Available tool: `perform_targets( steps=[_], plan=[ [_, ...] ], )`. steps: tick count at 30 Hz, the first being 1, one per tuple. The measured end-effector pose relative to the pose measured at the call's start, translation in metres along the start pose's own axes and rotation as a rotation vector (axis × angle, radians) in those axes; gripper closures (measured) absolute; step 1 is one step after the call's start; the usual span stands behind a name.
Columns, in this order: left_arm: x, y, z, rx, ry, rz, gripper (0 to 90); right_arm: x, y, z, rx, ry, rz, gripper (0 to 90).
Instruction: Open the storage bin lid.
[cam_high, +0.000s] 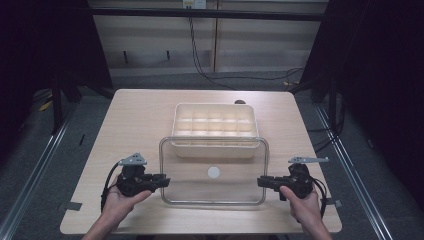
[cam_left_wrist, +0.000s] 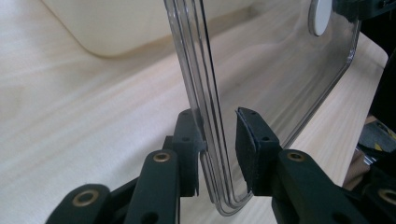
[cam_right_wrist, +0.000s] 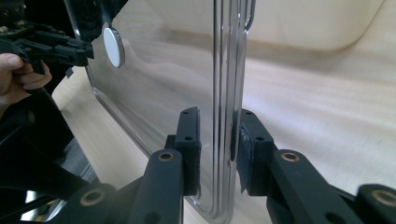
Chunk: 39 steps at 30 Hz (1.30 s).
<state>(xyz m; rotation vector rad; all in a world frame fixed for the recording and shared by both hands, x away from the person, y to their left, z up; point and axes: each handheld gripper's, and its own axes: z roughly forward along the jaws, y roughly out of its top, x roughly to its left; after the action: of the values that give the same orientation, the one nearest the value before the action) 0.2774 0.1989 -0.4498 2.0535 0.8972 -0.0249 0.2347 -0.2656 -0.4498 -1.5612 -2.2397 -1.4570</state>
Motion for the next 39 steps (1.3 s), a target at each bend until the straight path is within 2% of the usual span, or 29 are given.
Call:
perform_targets(
  steps=[2,6,8,13,17,19,20,21,26,32,35,39],
  plan=[
    [-0.001,-0.003,0.001,0.016,0.007,0.003,70.3,0.000,-0.007,0.002,0.017,-0.001,0.012,72.7],
    [-0.005,-0.005,-0.001,0.021,0.000,0.002,70.2,0.003,-0.010,0.000,0.015,-0.005,0.017,72.7],
    [-0.009,-0.011,-0.001,0.053,-0.005,0.016,70.0,0.005,-0.013,-0.001,0.028,-0.011,0.018,72.7],
    [-0.012,-0.018,0.000,0.064,-0.014,0.009,69.5,0.010,-0.023,-0.003,0.027,-0.019,0.024,72.7],
    [-0.010,-0.020,0.000,0.062,-0.019,0.010,69.5,0.008,-0.027,-0.001,0.030,-0.012,0.041,72.7],
    [-0.009,-0.020,0.001,0.051,-0.019,-0.002,69.2,0.007,-0.029,0.001,0.038,-0.013,0.047,72.6],
    [-0.009,-0.020,0.002,0.051,-0.015,0.002,68.5,0.006,-0.029,0.002,0.042,-0.014,0.043,72.6],
    [-0.011,-0.019,0.003,0.059,0.013,0.019,66.5,0.006,-0.030,0.004,0.047,-0.022,0.047,72.4],
    [-0.010,-0.020,0.004,0.051,0.008,0.017,66.1,0.004,-0.032,0.008,0.059,-0.040,0.044,71.2],
    [-0.006,-0.021,0.006,0.068,-0.004,0.007,65.0,0.002,-0.032,0.011,0.068,-0.044,0.052,70.1],
    [-0.004,-0.021,0.009,0.079,-0.011,-0.003,64.3,0.002,-0.031,0.014,0.076,-0.062,0.047,68.4],
    [-0.003,-0.020,0.009,0.089,-0.010,0.010,63.1,0.005,-0.030,0.016,0.097,-0.088,0.050,66.7]
  ],
)
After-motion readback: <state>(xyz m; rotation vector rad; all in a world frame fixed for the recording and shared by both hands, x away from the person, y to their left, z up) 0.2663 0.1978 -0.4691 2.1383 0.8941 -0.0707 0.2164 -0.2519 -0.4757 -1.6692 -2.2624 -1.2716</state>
